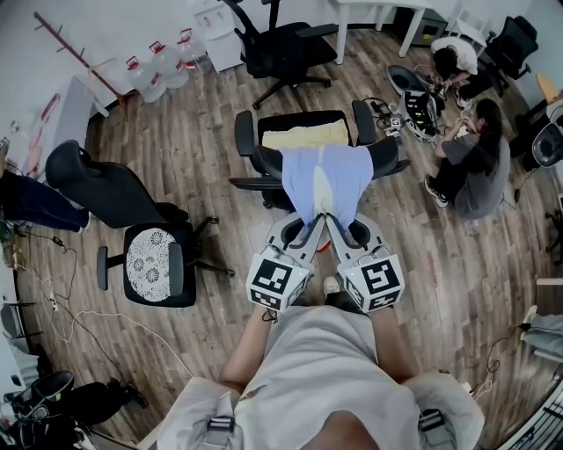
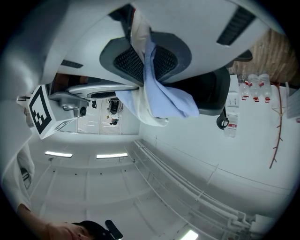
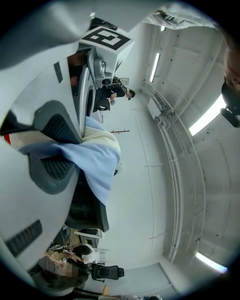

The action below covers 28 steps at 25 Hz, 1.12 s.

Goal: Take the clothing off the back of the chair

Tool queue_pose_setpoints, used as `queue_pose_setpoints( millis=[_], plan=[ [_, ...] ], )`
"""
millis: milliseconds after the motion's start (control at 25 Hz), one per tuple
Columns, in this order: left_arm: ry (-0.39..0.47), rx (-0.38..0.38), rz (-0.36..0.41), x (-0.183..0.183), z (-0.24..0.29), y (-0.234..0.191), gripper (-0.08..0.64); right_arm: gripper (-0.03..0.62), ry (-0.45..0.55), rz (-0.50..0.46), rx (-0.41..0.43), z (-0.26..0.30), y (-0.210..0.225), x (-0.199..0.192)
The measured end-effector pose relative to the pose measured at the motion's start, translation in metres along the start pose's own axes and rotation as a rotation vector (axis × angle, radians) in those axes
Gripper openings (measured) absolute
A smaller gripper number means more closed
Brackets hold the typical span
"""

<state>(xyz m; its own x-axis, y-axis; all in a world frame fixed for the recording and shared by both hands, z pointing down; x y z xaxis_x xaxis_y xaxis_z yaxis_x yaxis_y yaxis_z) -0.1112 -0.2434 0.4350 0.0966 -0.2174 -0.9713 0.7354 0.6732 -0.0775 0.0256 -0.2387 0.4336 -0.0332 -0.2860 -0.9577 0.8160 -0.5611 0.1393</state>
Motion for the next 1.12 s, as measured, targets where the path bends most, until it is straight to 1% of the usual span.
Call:
queue_pose_setpoints(
  millis=[640,1120],
  plan=[
    [0.011,-0.051,0.002,-0.001,-0.023,-0.006,0.055,0.064,0.006,0.006,-0.051,-0.005,-0.028,0.002],
    [0.019,-0.114,0.007,0.001,-0.042,-0.014,0.055,0.064,0.009,0.006,-0.117,-0.007,-0.055,0.004]
  ],
)
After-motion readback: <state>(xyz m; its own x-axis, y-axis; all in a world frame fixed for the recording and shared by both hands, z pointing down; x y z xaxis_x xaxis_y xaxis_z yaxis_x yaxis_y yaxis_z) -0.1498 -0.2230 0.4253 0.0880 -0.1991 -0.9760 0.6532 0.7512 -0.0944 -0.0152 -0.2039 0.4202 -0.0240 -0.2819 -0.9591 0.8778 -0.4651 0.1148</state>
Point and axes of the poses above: the fingertips, and each gripper's own axes: z forward along the fingers, y to its right, x out of its top, the point moved 9 cm from there along -z, backward along the fingers, and after that the axes turned 4 degrees about z, right-handed, at the moved point
